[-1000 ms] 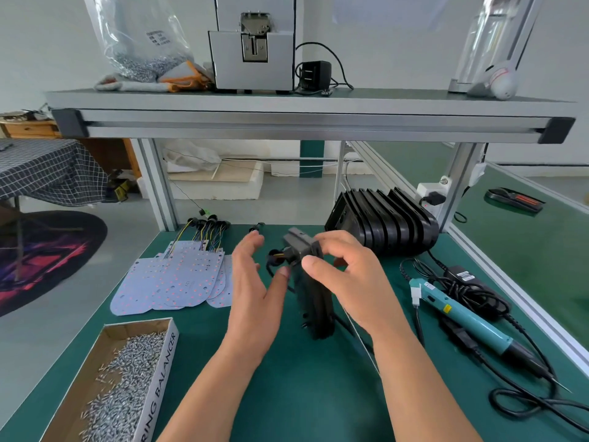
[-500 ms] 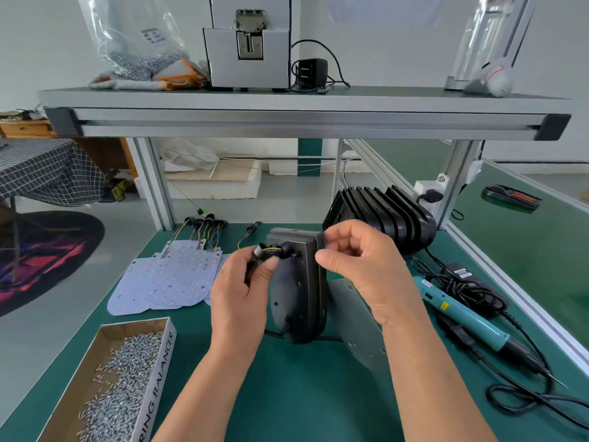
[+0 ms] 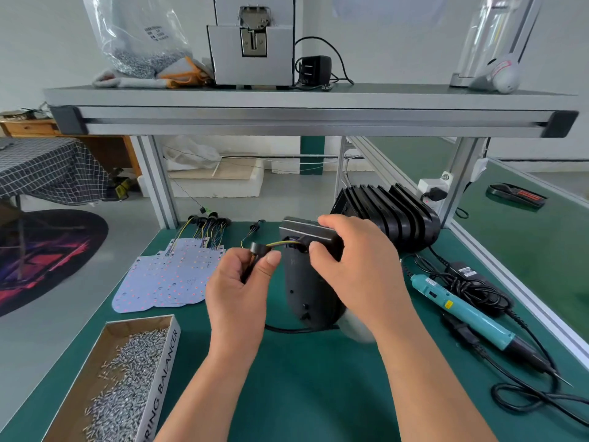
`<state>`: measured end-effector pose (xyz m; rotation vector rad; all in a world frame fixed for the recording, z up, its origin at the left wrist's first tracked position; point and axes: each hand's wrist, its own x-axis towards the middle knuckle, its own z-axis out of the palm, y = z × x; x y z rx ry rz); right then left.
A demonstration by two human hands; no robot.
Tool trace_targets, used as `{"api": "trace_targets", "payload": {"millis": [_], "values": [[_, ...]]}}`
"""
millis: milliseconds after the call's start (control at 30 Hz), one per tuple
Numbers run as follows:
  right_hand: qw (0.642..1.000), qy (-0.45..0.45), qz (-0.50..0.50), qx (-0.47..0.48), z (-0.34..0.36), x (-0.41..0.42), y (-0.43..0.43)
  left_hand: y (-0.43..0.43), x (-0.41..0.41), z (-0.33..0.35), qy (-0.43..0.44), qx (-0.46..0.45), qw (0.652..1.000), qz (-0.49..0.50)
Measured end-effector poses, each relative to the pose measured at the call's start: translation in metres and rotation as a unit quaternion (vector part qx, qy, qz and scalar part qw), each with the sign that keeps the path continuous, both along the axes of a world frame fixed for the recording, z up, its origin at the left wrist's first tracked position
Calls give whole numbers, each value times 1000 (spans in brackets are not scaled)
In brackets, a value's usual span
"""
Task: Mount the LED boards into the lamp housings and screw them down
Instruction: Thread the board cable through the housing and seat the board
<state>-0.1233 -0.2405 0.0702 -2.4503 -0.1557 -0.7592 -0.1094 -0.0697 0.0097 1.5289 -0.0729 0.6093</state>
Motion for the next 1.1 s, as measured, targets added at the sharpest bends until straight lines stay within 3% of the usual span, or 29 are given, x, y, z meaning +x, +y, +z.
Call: {"api": "trace_targets", "payload": {"millis": [133,200,367,500,667,767,833,933,1100], "values": [[999,46,20,12,-2,14,-8,2,0,2,13,-42,999,-3],[996,72,31,30,-5,21,-11,2,0,2,47,-90,994,-51],[989,138,57,12,-13,37,-17,4,2,4,106,-245,931,-249],[995,89,53,-11,-31,41,-18,6,4,3,172,-289,877,-343],[998,62,9,-29,-49,38,-7,1,5,-5,216,-246,898,-295],[994,28,-11,102,-48,26,-5,-5,7,-12,227,-231,916,-238],[974,115,37,193,-43,18,0,-14,6,-16,227,-202,936,-178],[966,203,67,149,-40,7,14,-28,-3,-24,197,-85,971,-105],[963,194,69,173,-37,8,20,-36,-13,-26,108,71,990,-49]]}}
